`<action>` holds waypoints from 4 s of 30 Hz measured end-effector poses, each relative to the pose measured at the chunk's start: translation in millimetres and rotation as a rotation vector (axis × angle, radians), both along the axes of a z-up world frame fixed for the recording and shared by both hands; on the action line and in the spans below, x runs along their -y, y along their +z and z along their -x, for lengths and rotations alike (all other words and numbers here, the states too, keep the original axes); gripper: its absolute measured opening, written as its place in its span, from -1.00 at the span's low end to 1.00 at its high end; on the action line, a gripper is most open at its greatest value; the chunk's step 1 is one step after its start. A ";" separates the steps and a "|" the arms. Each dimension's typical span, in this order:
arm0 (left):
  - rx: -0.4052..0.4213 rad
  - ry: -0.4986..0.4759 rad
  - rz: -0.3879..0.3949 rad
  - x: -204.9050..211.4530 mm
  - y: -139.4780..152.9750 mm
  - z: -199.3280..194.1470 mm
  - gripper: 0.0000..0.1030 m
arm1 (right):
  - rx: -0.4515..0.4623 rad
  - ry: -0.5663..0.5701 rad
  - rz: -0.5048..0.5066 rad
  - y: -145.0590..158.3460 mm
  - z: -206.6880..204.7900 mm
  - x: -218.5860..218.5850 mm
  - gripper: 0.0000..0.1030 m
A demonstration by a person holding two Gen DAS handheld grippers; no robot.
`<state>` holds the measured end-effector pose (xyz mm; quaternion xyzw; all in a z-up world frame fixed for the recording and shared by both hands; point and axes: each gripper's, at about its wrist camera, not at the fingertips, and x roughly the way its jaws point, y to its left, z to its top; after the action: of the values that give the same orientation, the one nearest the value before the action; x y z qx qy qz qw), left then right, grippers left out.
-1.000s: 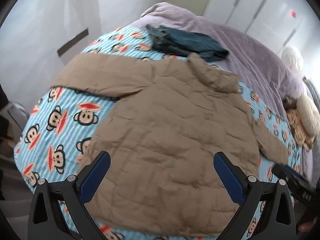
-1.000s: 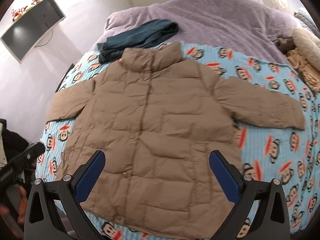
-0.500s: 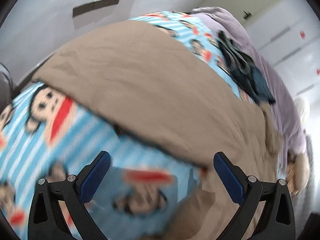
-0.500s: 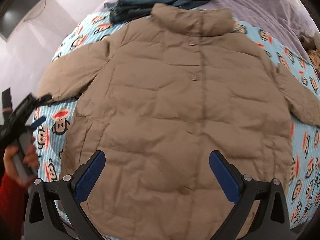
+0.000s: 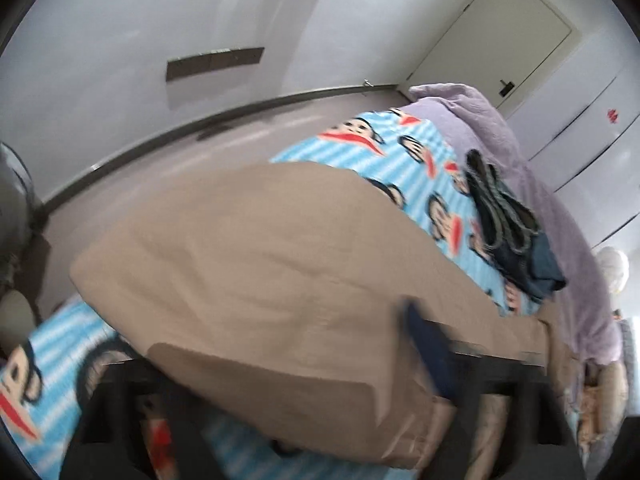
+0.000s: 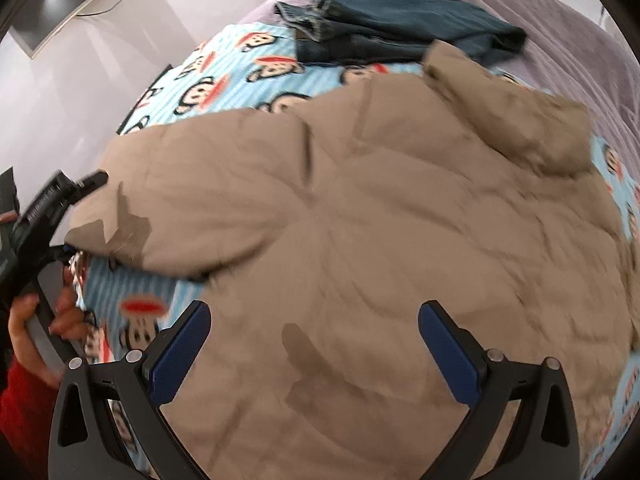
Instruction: Fold large clothes
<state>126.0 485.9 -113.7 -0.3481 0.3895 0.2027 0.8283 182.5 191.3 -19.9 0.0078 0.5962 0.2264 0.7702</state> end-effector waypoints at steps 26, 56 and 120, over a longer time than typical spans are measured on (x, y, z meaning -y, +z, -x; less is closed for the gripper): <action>0.270 -0.767 -0.300 275.9 121.4 -74.3 -0.77 | -0.134 -0.217 -0.243 -39.1 -39.4 110.7 -0.77; -0.195 -0.381 -0.228 190.0 5.3 1.4 0.82 | 0.309 0.202 0.074 24.7 -4.8 72.6 0.58; -0.302 -0.871 -0.319 441.5 63.2 0.6 0.82 | -0.199 -0.733 -0.254 -54.1 77.7 457.2 0.55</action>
<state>125.3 44.5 -50.5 0.0117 0.5787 -0.0572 0.8134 104.8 -265.9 -74.0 0.3370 0.5929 0.0065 0.7314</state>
